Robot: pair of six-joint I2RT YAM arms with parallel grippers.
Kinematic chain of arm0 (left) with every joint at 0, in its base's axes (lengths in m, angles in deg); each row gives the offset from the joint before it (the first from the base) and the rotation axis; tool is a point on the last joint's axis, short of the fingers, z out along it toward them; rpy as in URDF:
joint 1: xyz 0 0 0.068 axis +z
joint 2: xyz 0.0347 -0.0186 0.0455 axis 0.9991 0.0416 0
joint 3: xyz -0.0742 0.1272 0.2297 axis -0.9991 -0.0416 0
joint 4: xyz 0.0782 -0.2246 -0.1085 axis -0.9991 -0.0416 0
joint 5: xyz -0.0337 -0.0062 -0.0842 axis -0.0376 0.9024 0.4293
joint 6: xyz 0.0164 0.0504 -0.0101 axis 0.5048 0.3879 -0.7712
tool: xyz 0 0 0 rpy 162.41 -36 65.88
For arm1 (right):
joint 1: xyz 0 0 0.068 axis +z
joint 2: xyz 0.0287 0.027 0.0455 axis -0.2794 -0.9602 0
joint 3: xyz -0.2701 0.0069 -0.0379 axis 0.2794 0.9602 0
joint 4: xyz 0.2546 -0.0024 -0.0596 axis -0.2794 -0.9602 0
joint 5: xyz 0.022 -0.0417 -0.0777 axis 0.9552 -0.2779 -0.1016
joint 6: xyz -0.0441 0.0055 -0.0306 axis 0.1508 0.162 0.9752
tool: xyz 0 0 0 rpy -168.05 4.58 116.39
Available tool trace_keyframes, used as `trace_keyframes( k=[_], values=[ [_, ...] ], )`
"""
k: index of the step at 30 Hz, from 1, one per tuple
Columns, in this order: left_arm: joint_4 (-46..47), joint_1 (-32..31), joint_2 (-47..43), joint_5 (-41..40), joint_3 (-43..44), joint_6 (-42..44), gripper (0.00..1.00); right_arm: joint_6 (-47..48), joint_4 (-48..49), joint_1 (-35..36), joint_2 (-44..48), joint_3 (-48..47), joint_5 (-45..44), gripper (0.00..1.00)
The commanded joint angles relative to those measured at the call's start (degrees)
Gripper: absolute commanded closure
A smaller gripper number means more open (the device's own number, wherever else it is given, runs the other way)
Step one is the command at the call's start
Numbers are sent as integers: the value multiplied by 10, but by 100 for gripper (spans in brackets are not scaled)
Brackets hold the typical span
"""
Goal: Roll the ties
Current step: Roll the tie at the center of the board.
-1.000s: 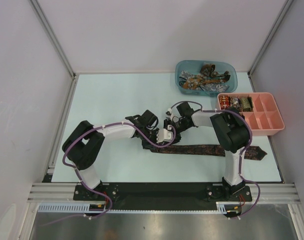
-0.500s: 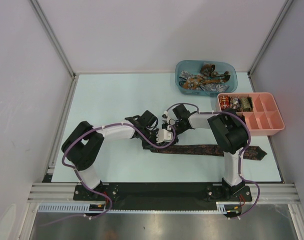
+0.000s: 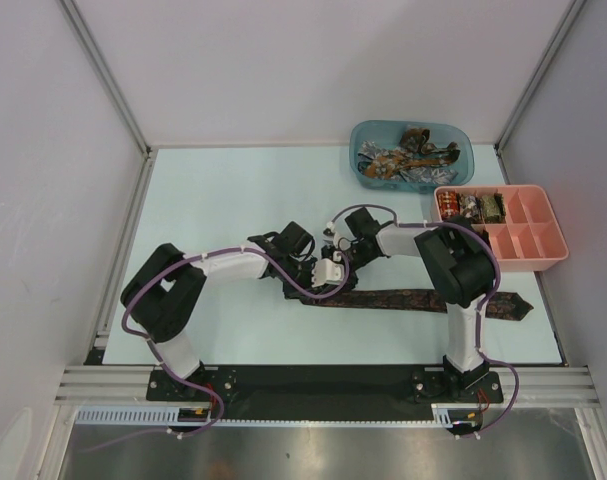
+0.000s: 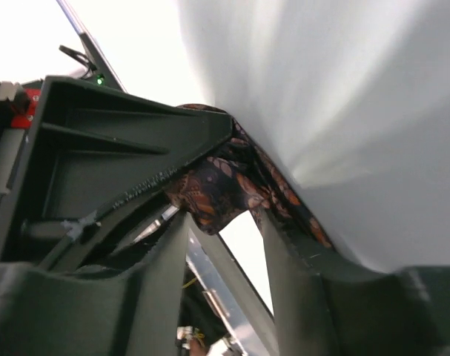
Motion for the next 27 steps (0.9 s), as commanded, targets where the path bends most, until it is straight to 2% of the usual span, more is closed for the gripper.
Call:
trace_keyframes(
  k=[1,9,19,22,27],
  values=[
    [-17,-1,-2,-15,-25,16,74,-6,2,-11,17,0,11,48],
    [-10,-3,-3,-19,-29,16,74,-74,52,-29,11,2,30,49],
    [-9,-3,4,-19,-27,14,74,-56,42,0,-7,-3,31,55],
    [-9,-3,4,-19,-28,13,74,-37,23,1,-14,-5,21,65],
    [-8,-3,6,-21,-29,8,74,-6,8,-1,-8,-6,-11,94]
  ],
)
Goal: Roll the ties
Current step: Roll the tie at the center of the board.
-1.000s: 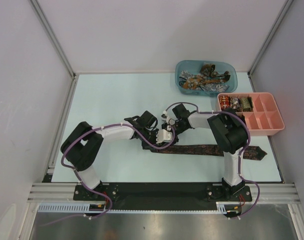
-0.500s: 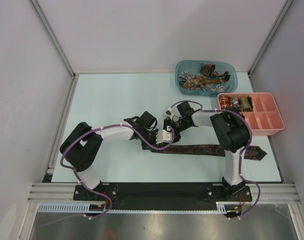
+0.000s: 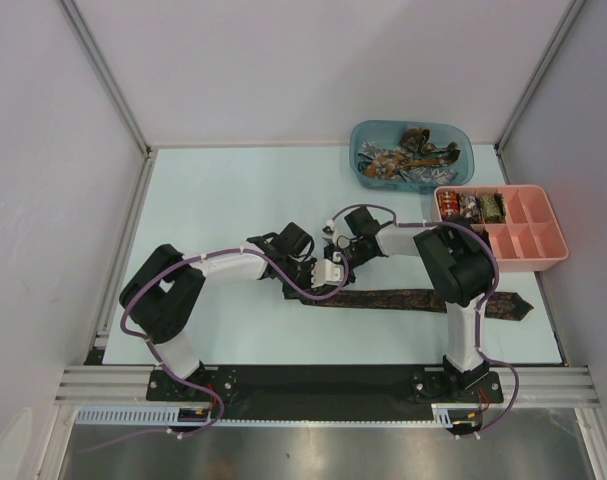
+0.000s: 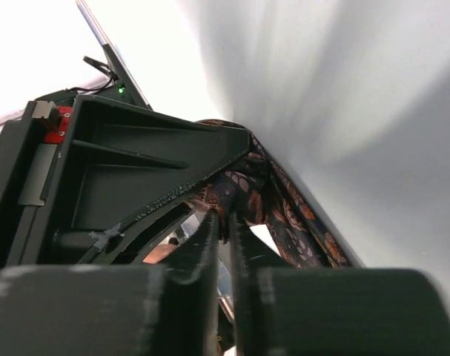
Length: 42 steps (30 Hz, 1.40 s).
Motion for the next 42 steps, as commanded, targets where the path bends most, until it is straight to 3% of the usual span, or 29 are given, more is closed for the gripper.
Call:
trace_keyframes(
  k=[1,4,5,7,11,30,37,42],
  values=[
    [-18,-3,10,-18,-20,1,73,43,-25,1,1,-6,-33,98],
    [-19,7,-6,4,-22,-9,62,62,-8,2,13,8,-63,100],
    [-22,11,-13,13,-25,-10,51,66,-2,3,13,13,-76,100],
    [-20,30,-32,42,-32,-14,38,77,-4,5,17,19,-92,100],
    [-20,48,-50,53,-37,-3,31,90,-18,5,20,32,-117,100],
    [-40,0,8,25,36,5,34,118,-76,-4,12,25,-138,100],
    [-37,-13,-6,48,44,8,54,121,-80,-4,6,23,-128,100],
    [-32,-36,4,52,71,-8,55,120,-80,-5,-2,19,-118,100]
  ],
)
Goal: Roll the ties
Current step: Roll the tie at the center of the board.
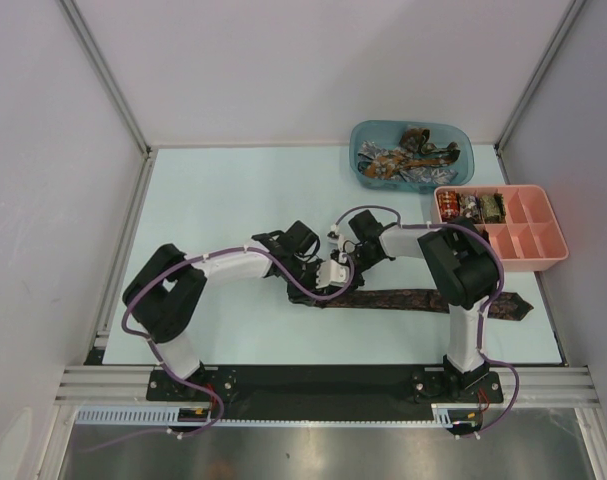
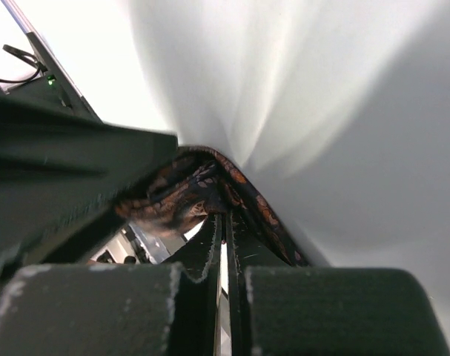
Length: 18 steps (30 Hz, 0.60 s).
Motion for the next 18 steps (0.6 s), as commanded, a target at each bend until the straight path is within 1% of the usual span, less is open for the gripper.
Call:
trace_keyframes(
  k=[1,8,14,18],
  values=[
    [9,-30,2,21,50,-13,55,22,-23,-1,-24,-2,-37,100],
    [7,-51,56,12,88,-18,58,20,-18,-3,-19,1,-25,100],
    [-15,-67,103,-9,98,-12,60,8,11,-12,-7,17,3,100],
    [-25,-70,114,-22,100,-15,60,-9,38,-13,13,33,16,100]
  ],
)
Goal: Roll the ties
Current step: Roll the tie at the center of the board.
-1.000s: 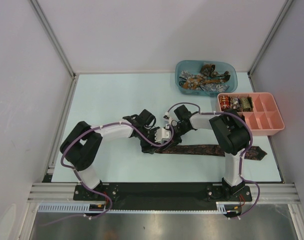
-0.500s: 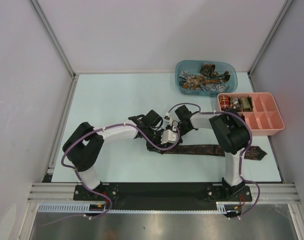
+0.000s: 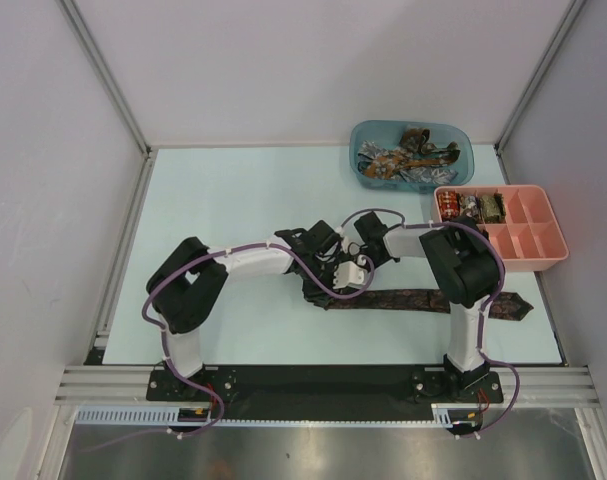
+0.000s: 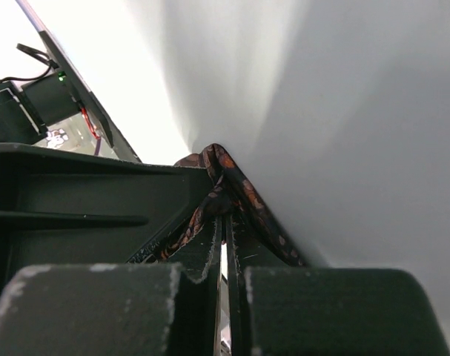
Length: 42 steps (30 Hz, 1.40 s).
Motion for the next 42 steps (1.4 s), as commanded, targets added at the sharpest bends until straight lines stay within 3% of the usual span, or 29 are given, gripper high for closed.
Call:
trace_keyframes(
  k=[1,6,12,17,28,31,34,35,37,42],
  values=[
    [12,-23,40,-12,9,-6,60,-7,41,4,19,20,-9,98],
    [-31,-25,50,-37,22,8,66,5,11,-33,47,20,18,78],
    [-49,-25,55,-59,10,21,67,35,-38,-62,107,19,47,64],
    [-47,-25,62,-53,20,14,66,6,-9,-66,125,36,57,57],
    [-48,-24,64,-51,22,14,65,-20,27,-49,85,51,62,57],
    [-46,-23,64,-48,22,13,64,-16,24,-41,75,49,60,58],
    [-44,-20,59,-45,22,8,60,15,-2,-42,64,41,31,76],
    [-43,-15,57,-43,20,7,58,25,-9,-44,60,39,25,91],
    [-38,-8,43,-33,16,0,50,48,-36,-53,50,34,-1,100],
    [32,23,-41,29,-28,-37,32,71,-66,-65,47,33,-64,100]
  ],
)
